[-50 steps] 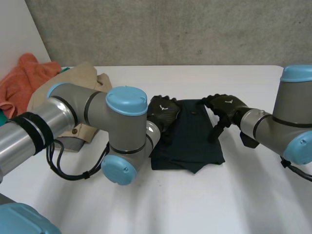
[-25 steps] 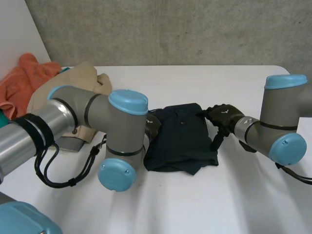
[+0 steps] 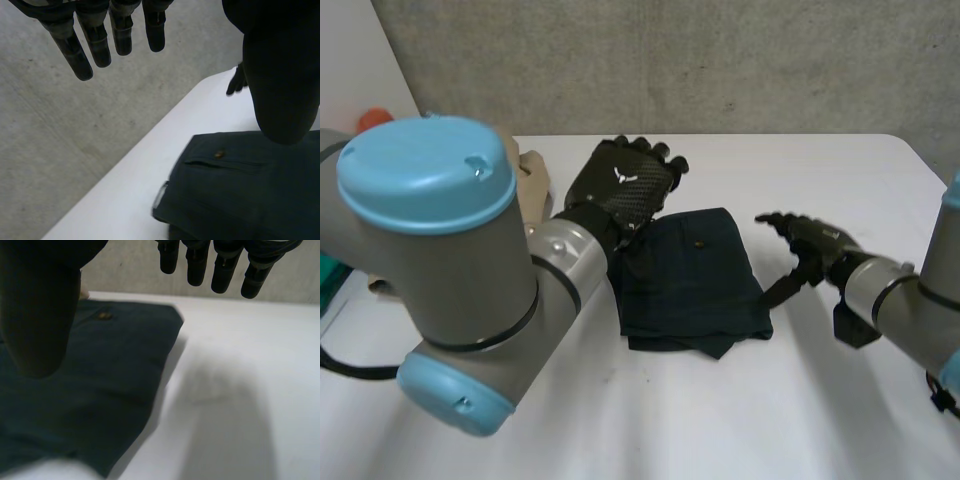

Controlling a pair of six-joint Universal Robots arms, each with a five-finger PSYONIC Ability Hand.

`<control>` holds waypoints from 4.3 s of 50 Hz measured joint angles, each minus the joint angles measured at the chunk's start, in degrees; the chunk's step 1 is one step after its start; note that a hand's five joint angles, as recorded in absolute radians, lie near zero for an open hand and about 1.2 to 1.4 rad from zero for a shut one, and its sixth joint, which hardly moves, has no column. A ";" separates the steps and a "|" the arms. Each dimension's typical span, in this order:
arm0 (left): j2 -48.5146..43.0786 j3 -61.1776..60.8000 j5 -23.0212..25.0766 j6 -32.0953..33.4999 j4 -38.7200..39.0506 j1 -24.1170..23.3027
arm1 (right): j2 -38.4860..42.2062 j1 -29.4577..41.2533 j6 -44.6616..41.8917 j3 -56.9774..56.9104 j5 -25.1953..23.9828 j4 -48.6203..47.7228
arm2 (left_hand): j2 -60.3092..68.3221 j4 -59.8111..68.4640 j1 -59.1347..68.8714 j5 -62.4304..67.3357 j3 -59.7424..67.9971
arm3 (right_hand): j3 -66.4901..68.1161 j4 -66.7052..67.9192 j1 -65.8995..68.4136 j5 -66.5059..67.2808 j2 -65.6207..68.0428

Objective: Fold the laundry.

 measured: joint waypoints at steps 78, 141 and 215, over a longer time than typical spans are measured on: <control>-0.33 -1.34 0.57 -3.54 1.66 0.31 | 50.85 -16.92 -7.71 -76.44 16.14 3.60 | 0.00 0.00 0.00 0.00 0.00 | 50.85 56.33 42.12 51.96 53.19; -24.49 13.21 17.15 14.75 10.86 39.11 | -10.40 2.85 -42.00 15.37 -11.96 -10.87 | 0.24 0.19 0.18 0.25 0.18 | 0.04 0.00 3.35 0.02 1.46; -6.80 -14.69 -5.78 -7.09 7.64 1.59 | -17.75 -5.61 -39.59 11.48 -8.92 -3.38 | 2.38 2.05 1.31 2.87 1.64 | 0.05 0.00 3.35 0.02 1.47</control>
